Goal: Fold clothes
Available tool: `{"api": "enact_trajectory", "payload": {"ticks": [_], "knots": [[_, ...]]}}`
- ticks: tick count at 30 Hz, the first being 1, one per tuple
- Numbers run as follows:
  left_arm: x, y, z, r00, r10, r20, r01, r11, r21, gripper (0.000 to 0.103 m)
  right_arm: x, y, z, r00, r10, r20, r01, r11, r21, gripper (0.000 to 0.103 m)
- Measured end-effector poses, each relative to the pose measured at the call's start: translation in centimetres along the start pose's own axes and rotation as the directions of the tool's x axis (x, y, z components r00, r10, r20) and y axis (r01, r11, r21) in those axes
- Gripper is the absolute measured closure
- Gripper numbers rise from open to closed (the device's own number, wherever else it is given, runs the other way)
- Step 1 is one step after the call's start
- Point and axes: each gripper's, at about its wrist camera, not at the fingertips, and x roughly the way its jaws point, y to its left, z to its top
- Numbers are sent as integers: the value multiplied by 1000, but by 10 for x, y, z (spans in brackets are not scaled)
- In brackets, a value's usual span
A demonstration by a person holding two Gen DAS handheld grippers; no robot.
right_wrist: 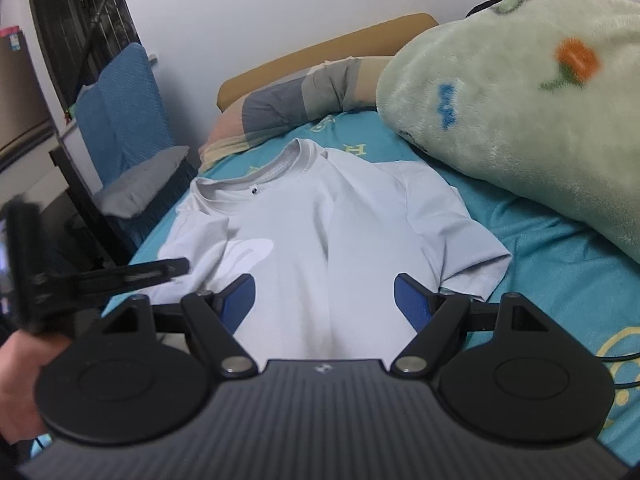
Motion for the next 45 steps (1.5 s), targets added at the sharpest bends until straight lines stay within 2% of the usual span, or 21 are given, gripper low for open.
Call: {"api": "enact_trajectory", "payload": {"ticks": [3,6,10,13,15,16,22,24,26,28,30,31,32,34,35,36,38,40,41,42,45], "knots": [[17,19,0,998,45,-44,-48,997,-62,46,3,0,-2,1000,9,-13,-9,1000,4,25],[32,33,-1,998,3,-59,-10,994,-112,49,7,-2,-3,1000,12,-29,-11,1000,9,25],[48,30,6,1000,0,-25,-3,996,-91,56,8,-5,-3,1000,9,-29,-9,1000,19,25],[63,21,10,999,-13,-36,11,998,-65,71,12,-4,-4,1000,2,-28,-2,1000,15,25],[76,13,12,996,16,-83,-17,1000,-19,96,14,-4,-5,999,5,-35,-5,1000,11,25],[78,12,12,995,23,-93,-24,1000,-8,98,15,-4,-6,999,7,-39,-7,1000,9,25],[57,36,31,998,40,-53,-41,999,-21,101,16,-3,-8,999,23,-44,-23,1000,-8,25],[43,58,51,996,83,-31,-84,996,-35,101,14,-1,-8,999,30,-39,-31,999,-18,25],[31,84,76,976,216,-9,-217,976,-13,101,12,2,-8,999,38,-34,-39,999,-29,25],[23,117,98,917,398,14,-398,917,-9,101,12,3,-9,999,39,-31,-40,998,-43,25],[16,153,111,851,524,15,-523,850,-63,100,13,3,-9,999,37,-32,-39,998,-49,25],[13,171,111,831,557,-17,-556,826,-94,100,14,4,-9,999,37,-33,-38,998,-51,25],[10,186,108,828,558,-57,-560,819,-121,98,15,3,-9,999,35,-34,-36,998,-52,25],[-1,204,92,854,510,-106,-520,834,-185,92,17,2,-9,999,33,-37,-35,998,-49,25],[-9,209,82,871,476,-124,-492,843,-218,78,18,2,-9,999,34,-39,-36,998,-44,25],[-16,213,71,886,441,-141,-463,850,-251,59,19,1,-9,999,36,-41,-37,999,-40,25],[-32,217,45,915,359,-183,-401,853,-333,55,20,1,-9,998,36,-43,-38,998,-43,25],[-46,219,18,942,246,-229,-326,838,-438,48,20,2,-9,998,41,-47,-43,998,-42,25],[-53,222,5,949,189,-252,-294,815,-500,40,19,2,-9,998,45,-49,-47,998,-40,25],[-58,225,-9,954,134,-268,-269,777,-569,38,17,3,-9,997,49,-51,-51,998,-38,25],[-59,232,-46,956,11,-294,-235,634,-737,41,12,4,-10,997,59,-56,-61,998,-32,25]]}}
